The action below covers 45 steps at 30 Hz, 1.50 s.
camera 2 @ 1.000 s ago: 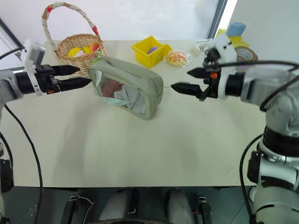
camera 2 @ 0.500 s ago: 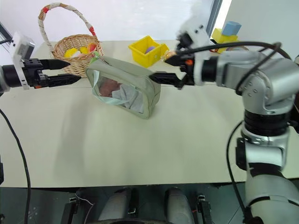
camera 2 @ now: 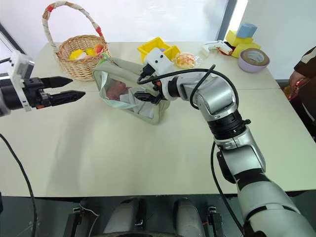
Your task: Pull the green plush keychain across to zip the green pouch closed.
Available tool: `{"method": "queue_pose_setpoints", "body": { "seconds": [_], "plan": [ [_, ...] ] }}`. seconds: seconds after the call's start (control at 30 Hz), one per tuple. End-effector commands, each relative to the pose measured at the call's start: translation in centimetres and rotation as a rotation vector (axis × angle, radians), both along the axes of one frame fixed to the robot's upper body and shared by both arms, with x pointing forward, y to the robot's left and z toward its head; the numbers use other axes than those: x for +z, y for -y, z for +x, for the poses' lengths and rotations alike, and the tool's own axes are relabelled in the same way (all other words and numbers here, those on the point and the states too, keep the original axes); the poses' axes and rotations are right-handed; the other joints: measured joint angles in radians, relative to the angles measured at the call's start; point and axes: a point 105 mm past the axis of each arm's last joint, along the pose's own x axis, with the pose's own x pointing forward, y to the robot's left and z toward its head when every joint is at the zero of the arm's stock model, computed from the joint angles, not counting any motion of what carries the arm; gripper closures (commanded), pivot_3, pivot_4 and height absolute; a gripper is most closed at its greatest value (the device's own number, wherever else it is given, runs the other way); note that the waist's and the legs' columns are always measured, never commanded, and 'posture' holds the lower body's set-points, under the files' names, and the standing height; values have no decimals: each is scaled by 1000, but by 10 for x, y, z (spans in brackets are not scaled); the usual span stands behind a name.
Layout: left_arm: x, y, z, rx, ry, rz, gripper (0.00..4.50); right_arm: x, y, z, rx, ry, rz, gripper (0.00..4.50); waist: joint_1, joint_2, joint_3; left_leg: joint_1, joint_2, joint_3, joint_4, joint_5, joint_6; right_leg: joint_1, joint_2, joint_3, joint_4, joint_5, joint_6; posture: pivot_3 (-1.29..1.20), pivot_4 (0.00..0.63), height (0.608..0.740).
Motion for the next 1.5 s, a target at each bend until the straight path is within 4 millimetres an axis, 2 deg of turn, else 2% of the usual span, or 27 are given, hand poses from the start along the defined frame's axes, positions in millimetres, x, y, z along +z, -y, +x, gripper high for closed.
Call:
{"method": "queue_pose_setpoints", "body": {
  "seconds": [0.03,0.13,0.2,0.37,0.47,0.6,0.7,0.8,0.87,0.93,1.1,1.33,1.43,1.5],
  "plan": [
    [20,-5,-5,36,83,-7,0,20,-5,-6,68,106,-17,1945,0,0,0,0,0,0,0,0,0,0,0,0,0,0,0,0,150,739],
    [20,-7,-4,49,87,-10,0,23,0,-7,103,146,-45,3503,3,0,0,1,0,0,0,0,0,0,0,0,0,0,0,0,150,739],
    [19,-7,-3,50,87,-3,0,22,11,-12,181,205,-115,4474,5,0,0,0,0,0,0,0,0,0,0,0,0,0,0,0,150,739],
    [24,-12,-1,59,99,4,0,25,48,-18,372,328,-245,4474,3,-2,1,0,-1,0,0,0,0,0,0,0,-1,0,0,0,150,739],
    [27,-15,0,64,103,4,0,26,65,-14,406,340,-285,4474,0,-2,1,1,0,1,0,0,0,0,1,0,0,0,0,0,150,739],
    [26,-11,-1,53,103,1,0,23,66,-15,455,332,-247,4474,-3,-1,1,1,1,1,0,0,0,0,1,1,0,0,0,0,150,739],
    [23,-10,-2,50,96,1,0,9,66,-17,470,299,-235,4474,0,-2,1,1,1,1,0,1,-2,0,1,1,0,0,0,0,150,739],
    [22,-10,-1,49,91,4,0,9,64,-11,438,323,-213,3160,-1,-2,1,1,1,2,0,1,-2,0,1,1,0,0,0,0,150,739],
    [23,-11,1,49,87,2,0,21,67,-13,417,341,-210,2379,1,-1,1,1,1,2,0,1,-2,-1,1,1,0,0,0,0,150,739],
    [23,-13,3,54,84,-1,0,30,74,-15,384,347,-228,2379,5,-1,1,1,1,2,0,2,-4,-1,1,1,1,0,0,0,150,739],
    [17,-17,8,71,71,-2,0,37,92,-27,333,341,-246,2379,8,-1,1,0,0,2,0,2,-3,-1,0,1,1,0,0,0,150,739],
    [13,-13,24,61,69,-6,0,7,84,-26,304,314,-242,2379,4,-2,1,2,0,2,0,1,-1,0,0,1,1,0,0,0,150,739],
    [14,-7,36,44,80,-9,0,0,82,-20,291,331,-244,3254,4,-2,1,1,0,3,0,2,-3,-1,1,2,1,0,0,0,150,739],
    [14,-2,43,31,87,-18,0,-2,82,-18,290,338,-250,4235,5,-2,1,1,-1,3,0,2,-3,-1,1,1,1,0,0,0,150,739]
  ]
}}
